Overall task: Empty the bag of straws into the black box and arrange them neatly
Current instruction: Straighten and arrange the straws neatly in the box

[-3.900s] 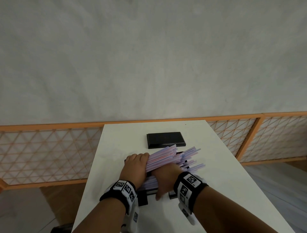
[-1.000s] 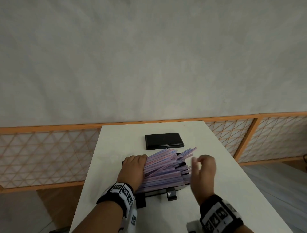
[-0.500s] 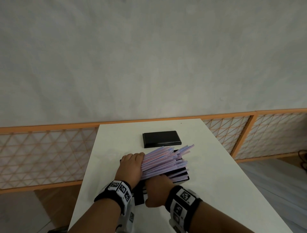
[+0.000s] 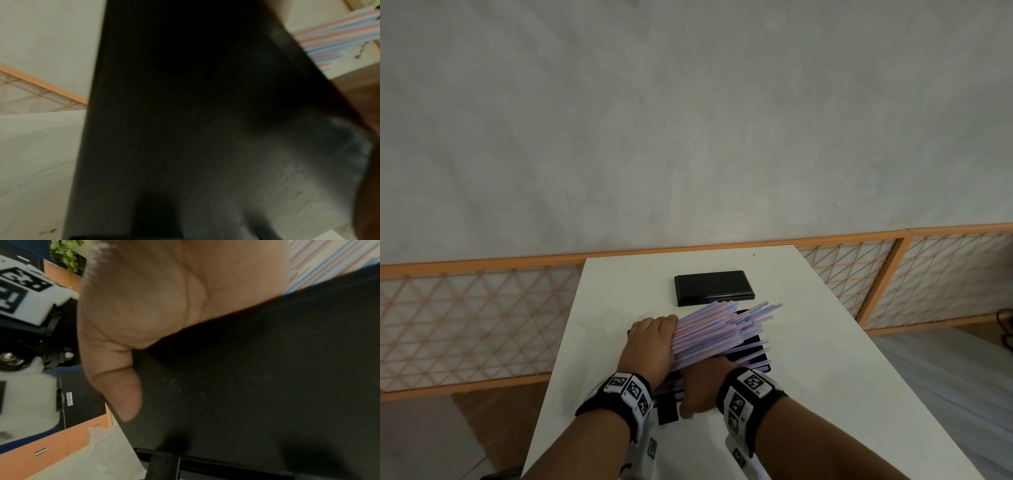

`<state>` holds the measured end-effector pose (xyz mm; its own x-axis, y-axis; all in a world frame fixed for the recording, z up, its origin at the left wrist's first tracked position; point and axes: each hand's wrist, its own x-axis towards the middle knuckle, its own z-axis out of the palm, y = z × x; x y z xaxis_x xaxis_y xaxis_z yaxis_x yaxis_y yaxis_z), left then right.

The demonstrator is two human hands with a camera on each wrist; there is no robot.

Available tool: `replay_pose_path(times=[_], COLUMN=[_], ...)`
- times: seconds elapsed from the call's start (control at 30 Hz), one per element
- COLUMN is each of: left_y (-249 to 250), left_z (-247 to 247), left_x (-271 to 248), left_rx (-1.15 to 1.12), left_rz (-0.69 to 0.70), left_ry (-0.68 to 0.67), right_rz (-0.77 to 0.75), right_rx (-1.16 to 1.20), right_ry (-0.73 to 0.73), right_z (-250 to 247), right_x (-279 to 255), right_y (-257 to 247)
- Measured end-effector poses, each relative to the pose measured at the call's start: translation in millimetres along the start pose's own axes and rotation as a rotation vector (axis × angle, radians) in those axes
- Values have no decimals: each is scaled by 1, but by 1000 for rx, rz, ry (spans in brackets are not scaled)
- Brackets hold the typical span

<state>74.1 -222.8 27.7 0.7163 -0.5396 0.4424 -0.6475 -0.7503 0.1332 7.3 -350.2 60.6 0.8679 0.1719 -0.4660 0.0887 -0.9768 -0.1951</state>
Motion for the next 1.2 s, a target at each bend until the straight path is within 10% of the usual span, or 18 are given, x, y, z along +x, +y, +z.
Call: replay_pose_path(times=[0.73,0.97,1.2], left_y=[0,-1,1], left_z=[0,0,-3], left_x=[-1,1,6], left_rx=[0,14,3], left_rz=[15,-2,-70], left_ry=[-22,-48,-96], right_rz=[-88,-240,-4], right_rx=[79,-101,74], right_ry=[-30,400,810], right_z=[-4,24,32], right_x=[1,9,-3], right_y=[3,9,21])
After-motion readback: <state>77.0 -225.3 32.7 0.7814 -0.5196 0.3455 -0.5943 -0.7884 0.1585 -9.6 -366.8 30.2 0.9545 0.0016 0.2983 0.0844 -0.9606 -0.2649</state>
